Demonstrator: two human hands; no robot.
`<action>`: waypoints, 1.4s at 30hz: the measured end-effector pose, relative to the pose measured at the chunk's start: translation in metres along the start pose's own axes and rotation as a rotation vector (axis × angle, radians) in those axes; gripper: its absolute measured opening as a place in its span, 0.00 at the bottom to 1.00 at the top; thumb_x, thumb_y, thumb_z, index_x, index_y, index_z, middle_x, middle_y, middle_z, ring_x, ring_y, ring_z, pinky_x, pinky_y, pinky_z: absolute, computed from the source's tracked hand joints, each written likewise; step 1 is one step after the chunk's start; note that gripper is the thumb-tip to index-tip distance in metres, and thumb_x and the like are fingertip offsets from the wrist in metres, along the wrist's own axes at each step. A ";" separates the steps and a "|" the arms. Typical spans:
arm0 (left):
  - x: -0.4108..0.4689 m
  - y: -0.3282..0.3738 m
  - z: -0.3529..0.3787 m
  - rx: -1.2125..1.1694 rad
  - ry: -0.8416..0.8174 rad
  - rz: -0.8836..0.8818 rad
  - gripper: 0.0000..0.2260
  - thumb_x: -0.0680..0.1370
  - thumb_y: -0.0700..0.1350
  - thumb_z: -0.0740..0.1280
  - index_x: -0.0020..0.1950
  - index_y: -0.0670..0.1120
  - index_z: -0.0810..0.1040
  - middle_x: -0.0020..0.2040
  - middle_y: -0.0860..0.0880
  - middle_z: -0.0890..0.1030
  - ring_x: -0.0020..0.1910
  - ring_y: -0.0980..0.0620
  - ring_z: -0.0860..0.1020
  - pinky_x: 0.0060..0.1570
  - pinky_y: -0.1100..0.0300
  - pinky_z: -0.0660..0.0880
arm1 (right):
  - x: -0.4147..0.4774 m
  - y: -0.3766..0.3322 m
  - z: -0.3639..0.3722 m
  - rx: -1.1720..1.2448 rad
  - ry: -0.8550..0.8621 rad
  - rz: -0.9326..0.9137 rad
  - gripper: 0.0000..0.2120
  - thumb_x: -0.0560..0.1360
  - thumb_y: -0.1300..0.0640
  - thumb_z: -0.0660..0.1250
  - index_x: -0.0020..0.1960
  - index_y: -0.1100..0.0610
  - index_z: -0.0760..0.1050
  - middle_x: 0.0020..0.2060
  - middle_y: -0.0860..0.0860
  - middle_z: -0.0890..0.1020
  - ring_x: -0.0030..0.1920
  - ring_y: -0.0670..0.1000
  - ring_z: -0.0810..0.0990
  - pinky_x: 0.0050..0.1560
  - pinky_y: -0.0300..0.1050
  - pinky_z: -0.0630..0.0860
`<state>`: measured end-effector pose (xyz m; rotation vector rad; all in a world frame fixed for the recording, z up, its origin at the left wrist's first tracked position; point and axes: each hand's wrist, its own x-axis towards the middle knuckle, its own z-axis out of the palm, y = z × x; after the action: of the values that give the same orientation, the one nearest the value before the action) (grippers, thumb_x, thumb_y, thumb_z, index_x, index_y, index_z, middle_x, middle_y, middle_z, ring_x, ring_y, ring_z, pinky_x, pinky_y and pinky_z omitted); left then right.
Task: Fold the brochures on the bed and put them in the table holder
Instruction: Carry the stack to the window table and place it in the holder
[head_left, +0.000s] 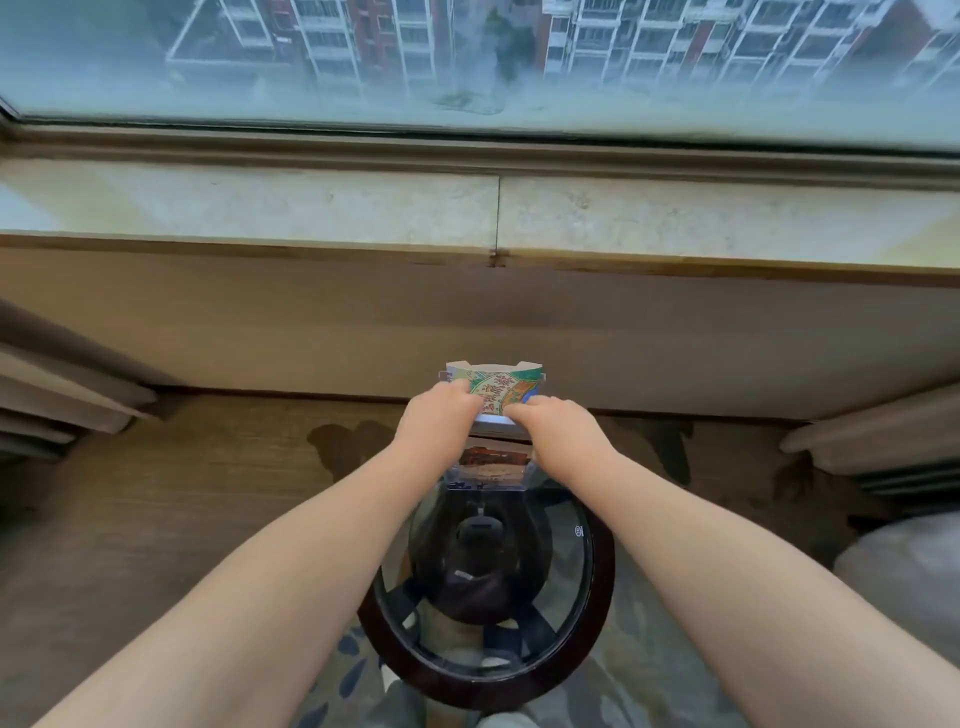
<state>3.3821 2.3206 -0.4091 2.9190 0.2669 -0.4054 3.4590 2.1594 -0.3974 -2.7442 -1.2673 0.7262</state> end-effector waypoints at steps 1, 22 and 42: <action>-0.003 -0.001 0.007 -0.015 -0.014 -0.011 0.11 0.77 0.41 0.73 0.58 0.48 0.80 0.54 0.49 0.78 0.53 0.47 0.78 0.44 0.52 0.77 | 0.000 0.000 0.005 -0.004 -0.023 0.001 0.23 0.76 0.59 0.71 0.70 0.48 0.73 0.61 0.52 0.80 0.58 0.56 0.80 0.55 0.52 0.80; -0.032 -0.010 0.062 -0.138 0.059 0.043 0.15 0.80 0.41 0.68 0.67 0.50 0.81 0.60 0.50 0.83 0.59 0.48 0.78 0.55 0.53 0.79 | -0.011 0.007 0.060 0.098 0.025 0.029 0.24 0.79 0.59 0.68 0.74 0.50 0.70 0.68 0.49 0.78 0.66 0.53 0.77 0.61 0.47 0.77; -0.086 -0.007 0.087 -0.378 0.426 0.161 0.17 0.72 0.30 0.70 0.57 0.42 0.85 0.51 0.47 0.84 0.51 0.45 0.82 0.47 0.51 0.83 | -0.047 0.020 0.091 0.053 0.493 -0.184 0.24 0.57 0.71 0.67 0.49 0.54 0.83 0.40 0.46 0.82 0.35 0.51 0.78 0.26 0.46 0.67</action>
<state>3.2769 2.2964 -0.4683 2.5934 0.1423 0.2690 3.4082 2.0976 -0.4639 -2.4900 -1.3255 0.0557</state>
